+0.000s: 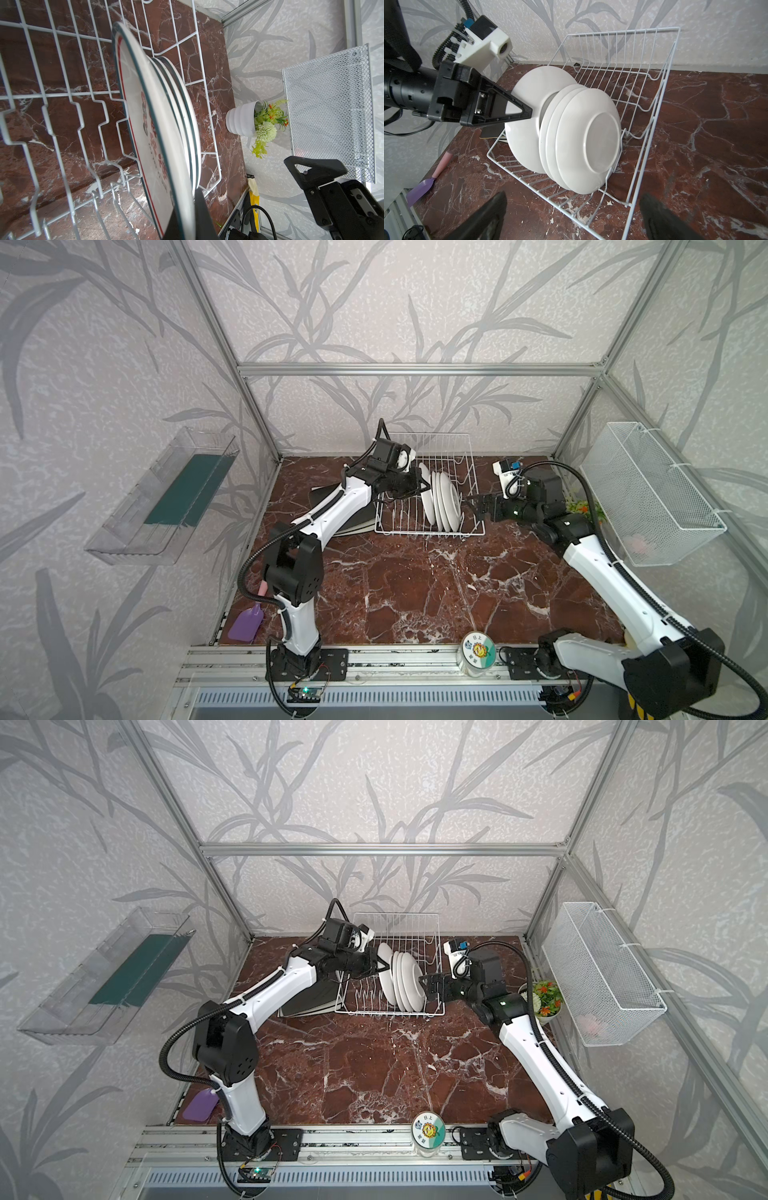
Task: Unload the plates from the dish rack
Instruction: 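Move the left gripper back into the rack to the patterned round plate, then grasp the patterned round plate's top edge with the left gripper and lift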
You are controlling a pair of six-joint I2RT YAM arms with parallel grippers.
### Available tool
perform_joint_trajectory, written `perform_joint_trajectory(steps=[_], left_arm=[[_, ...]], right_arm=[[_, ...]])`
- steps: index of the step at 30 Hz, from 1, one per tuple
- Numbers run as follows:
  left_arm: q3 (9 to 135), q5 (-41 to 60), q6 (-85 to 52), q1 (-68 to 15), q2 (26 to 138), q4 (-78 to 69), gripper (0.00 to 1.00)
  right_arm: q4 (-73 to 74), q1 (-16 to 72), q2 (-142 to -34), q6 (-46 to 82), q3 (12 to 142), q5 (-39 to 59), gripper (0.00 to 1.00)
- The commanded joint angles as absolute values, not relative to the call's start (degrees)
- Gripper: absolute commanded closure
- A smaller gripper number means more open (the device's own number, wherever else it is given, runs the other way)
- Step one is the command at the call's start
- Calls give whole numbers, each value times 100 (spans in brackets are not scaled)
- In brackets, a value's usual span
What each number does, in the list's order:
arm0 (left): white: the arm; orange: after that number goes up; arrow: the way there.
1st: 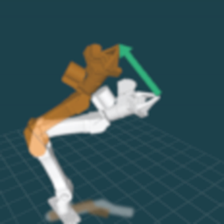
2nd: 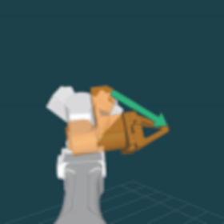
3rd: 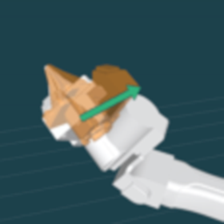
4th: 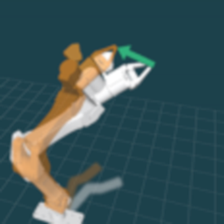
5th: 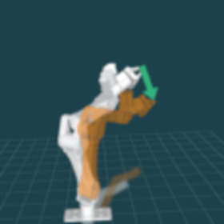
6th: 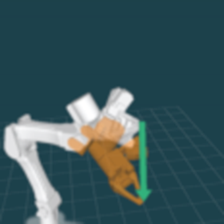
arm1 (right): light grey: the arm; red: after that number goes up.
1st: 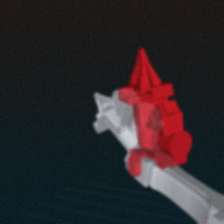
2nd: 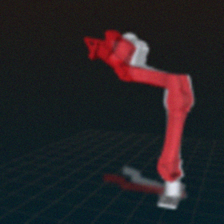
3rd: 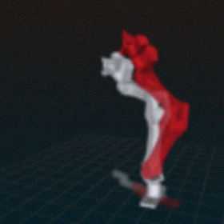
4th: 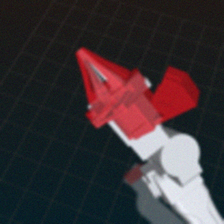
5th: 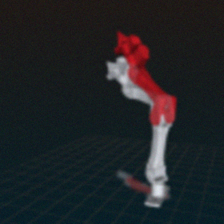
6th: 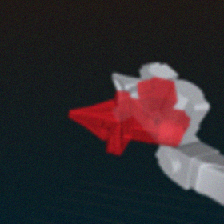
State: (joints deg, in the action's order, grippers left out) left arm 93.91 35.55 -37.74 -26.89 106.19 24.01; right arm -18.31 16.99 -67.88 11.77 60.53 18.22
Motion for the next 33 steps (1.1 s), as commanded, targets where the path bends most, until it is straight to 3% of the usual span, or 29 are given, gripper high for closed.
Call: perform_joint_trajectory(steps=[1,16,33], left_arm=[[9641,3568,-3841,-2698,10286,2264,100],[9850,3336,-3722,-2631,9837,2501,100],[10055,2321,-2892,-2536,9249,2966,100]], right_arm=[[-1732,1732,-6706,1239,6105,1836,1],[-1952,1723,-6679,1542,6337,1779,1],[-2447,1696,-6952,2101,6943,2260,1]])
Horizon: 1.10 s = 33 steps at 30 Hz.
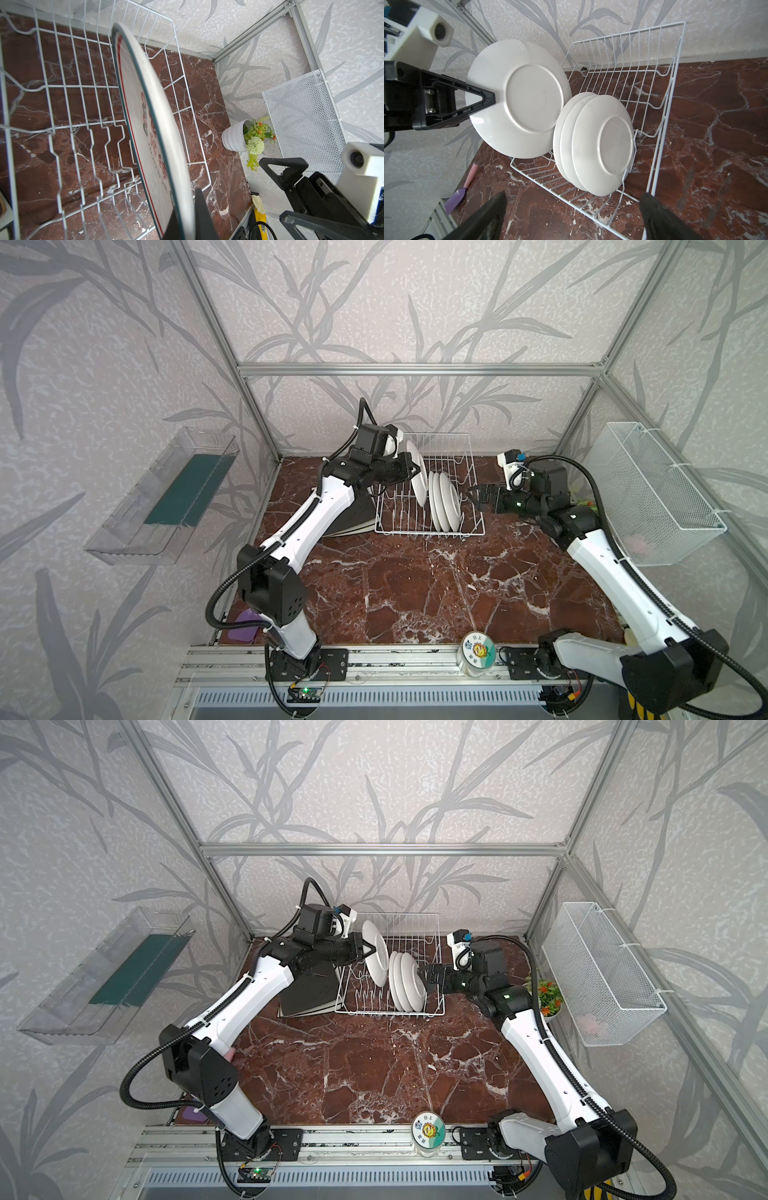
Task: Unload the plates from the dish rack
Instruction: 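Grasp the patterned round plate's top edge with the left gripper and lift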
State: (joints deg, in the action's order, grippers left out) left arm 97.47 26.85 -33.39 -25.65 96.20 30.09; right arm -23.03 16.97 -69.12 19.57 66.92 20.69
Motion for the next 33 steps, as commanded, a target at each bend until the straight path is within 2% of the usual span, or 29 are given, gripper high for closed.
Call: perform_joint_trajectory(steps=[1,8,22,33], left_arm=[[10015,2173,-2693,-2534,9168,2985,100],[9920,1531,-1600,-2531,8794,3122,100],[8434,1805,1035,-2638,7569,2187,100],[7152,519,3635,-3178,6791,1767,100]], right_arm=[[-2448,1698,-6969,2127,6969,2314,1],[-2304,1696,-7027,2344,7022,2599,1],[-2280,1771,-7300,3150,7572,2777,2],[-2136,1981,-7685,3788,8094,2777,5]])
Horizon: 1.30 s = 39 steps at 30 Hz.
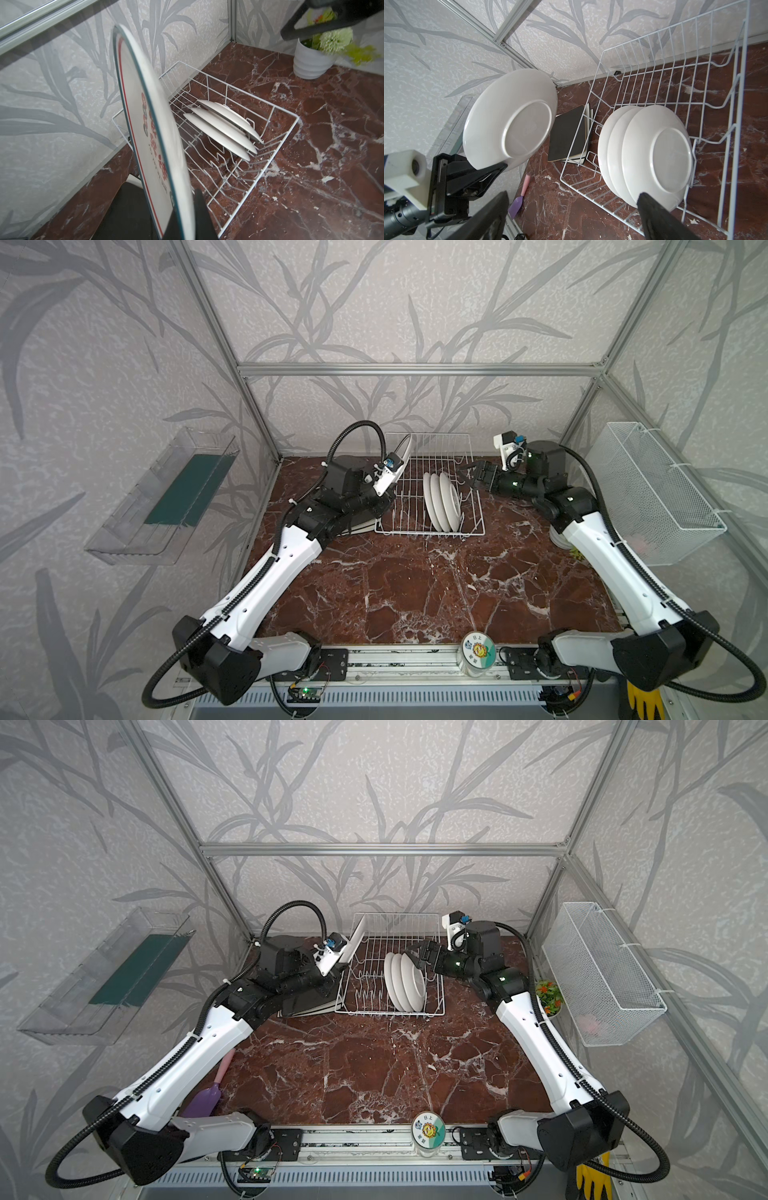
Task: Unload the plates from the dish rack
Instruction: 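Grasp the patterned round plate's top edge with the left gripper and lift, then raise the patterned plate above the rack and bring the right gripper to it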
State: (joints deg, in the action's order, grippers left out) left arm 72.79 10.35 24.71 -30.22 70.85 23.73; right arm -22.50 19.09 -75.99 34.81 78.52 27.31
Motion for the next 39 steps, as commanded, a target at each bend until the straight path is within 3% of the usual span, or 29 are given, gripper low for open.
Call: perform_joint_trajectory(steps=[1,7,19,27,34,39], left_arm=[[7069,326,3850,-3270,6770,1734,100],[6785,-522,4851,-3719,6780,1523,100],[6491,-1273,5901,-4236,6975,1111,100],[6136,-1722,6088,-4333,7053,607,100],[6093,-1574,5988,-4346,6988,566,100],[6052,-1534,6071,-4369,7041,413,100]], right_arm=[[-2139,2018,-7735,3829,8156,2762,5],[-2057,2280,-8000,4060,8370,2753,9],[-1910,2581,-8371,4425,8433,2752,20],[-1961,2645,-8341,4383,8366,2484,21],[-2001,2645,-8233,4277,8276,2283,20],[-2241,2671,-8551,4309,8517,2299,27]])
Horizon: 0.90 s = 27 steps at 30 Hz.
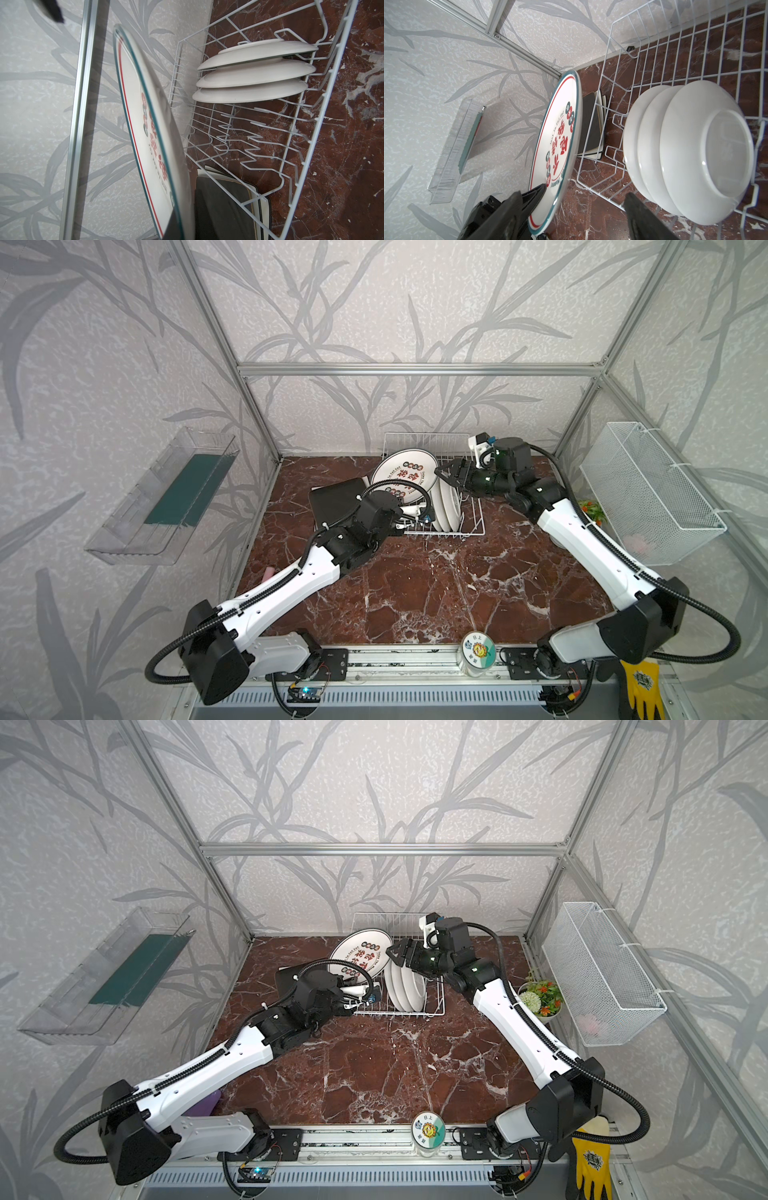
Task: Unload the plates from the dish rack
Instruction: 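Raise the patterned plate above the rack and bring the right gripper to it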
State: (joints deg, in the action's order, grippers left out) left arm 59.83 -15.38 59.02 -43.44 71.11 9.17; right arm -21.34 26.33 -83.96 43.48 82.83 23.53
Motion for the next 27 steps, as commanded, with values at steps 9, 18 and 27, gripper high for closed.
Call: perform_joint_trajectory(steps=[9,18,27], left_arm=[[6029,-1527,6107,-4406,7158,391,100],[5946,-1617,6291,-4414,7334,248,100],[5861,-1639,6225,-4416,7395,-4,95]], right_arm=[[-2514,2788,-9202,4246,9171,2178,50],[-2928,2865,-9692,4183,9634,2235,70],[-2777,2865,-9732,4314,9566,2308,95]])
